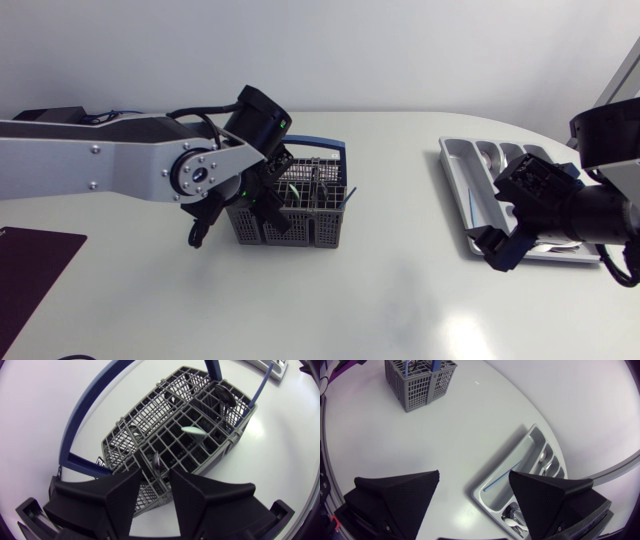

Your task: Transfer all utensils from the basket to the drawer tray.

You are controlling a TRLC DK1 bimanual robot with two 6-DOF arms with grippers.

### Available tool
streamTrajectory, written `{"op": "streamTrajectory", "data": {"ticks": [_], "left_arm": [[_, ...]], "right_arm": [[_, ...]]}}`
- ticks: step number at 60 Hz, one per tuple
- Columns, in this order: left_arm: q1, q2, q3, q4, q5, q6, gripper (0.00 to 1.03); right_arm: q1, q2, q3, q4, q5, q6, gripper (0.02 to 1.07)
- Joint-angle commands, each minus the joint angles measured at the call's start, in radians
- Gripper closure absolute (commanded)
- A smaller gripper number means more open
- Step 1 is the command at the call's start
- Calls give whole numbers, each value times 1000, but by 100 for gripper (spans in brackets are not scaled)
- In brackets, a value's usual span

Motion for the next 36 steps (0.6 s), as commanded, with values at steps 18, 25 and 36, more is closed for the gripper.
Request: {"op": "streamTrajectory", "data": {"ticks": [18, 25, 36], "left_arm": [[4, 68, 41, 58, -34, -7, 81], [2, 71, 44, 59, -34, -4, 90], [0, 67, 46, 59, -44, 0, 98]], "right_arm": [[155, -37, -61, -8, 39, 143, 7], [176, -38, -66, -6, 42, 158, 7], [198, -38, -77, -3, 46, 170, 7]]}}
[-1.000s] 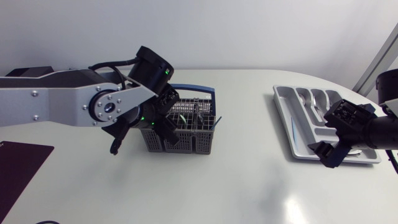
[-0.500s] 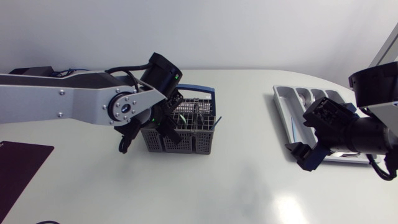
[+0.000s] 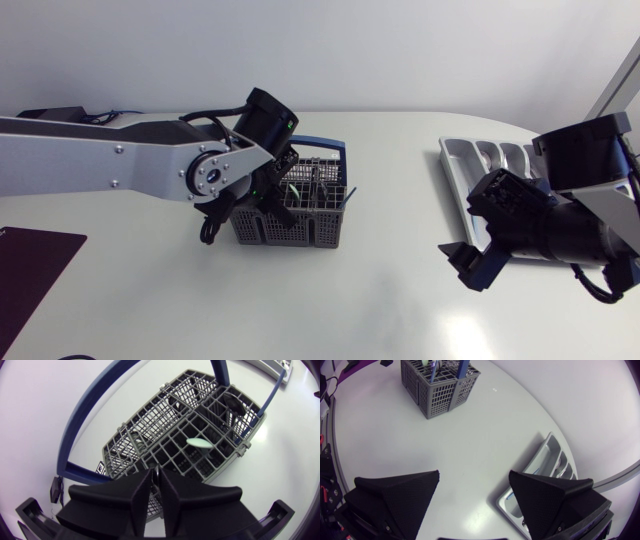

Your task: Transfer all utensils from the basket to the drawer tray.

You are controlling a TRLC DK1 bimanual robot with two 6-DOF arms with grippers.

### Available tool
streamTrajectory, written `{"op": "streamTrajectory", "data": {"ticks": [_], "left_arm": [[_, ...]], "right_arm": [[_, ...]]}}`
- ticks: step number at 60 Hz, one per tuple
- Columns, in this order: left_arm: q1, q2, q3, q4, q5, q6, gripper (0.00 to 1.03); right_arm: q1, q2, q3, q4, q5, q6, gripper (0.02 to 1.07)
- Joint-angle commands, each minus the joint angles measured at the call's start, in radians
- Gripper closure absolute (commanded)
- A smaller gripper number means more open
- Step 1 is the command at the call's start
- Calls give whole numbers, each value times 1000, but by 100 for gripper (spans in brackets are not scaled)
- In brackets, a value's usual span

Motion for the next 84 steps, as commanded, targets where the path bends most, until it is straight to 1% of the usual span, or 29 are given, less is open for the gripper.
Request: {"op": "streamTrajectory", "data": {"ticks": [1, 17, 30, 38, 43, 50, 62, 75, 84], "left_arm": [[0, 21, 29, 4, -18, 0, 98], [-7, -7, 29, 4, -35, 10, 98], [-35, -56, 12, 6, -107, 34, 98], [-59, -107, -34, 61, -142, 62, 98], [-72, -131, -52, 76, -159, 66, 98], [-87, -163, -79, 127, -190, 117, 98], [-133, -217, -106, 141, -240, 178, 98], [-153, -278, -129, 141, -247, 206, 98], [-156, -347, -120, 113, -250, 206, 98]], "right_arm": [[14, -9, -32, -1, 10, 31, 7], [25, -11, -41, 0, 18, 35, 7], [41, -12, -44, 2, 22, 41, 7], [44, -14, -47, 0, 24, 42, 7], [50, -14, -49, 0, 24, 44, 7], [68, -15, -44, -1, 36, 51, 7], [80, -17, -39, 2, 47, 56, 7], [108, -9, -35, 20, 47, 81, 7], [129, -19, -29, 37, 45, 100, 7]]}}
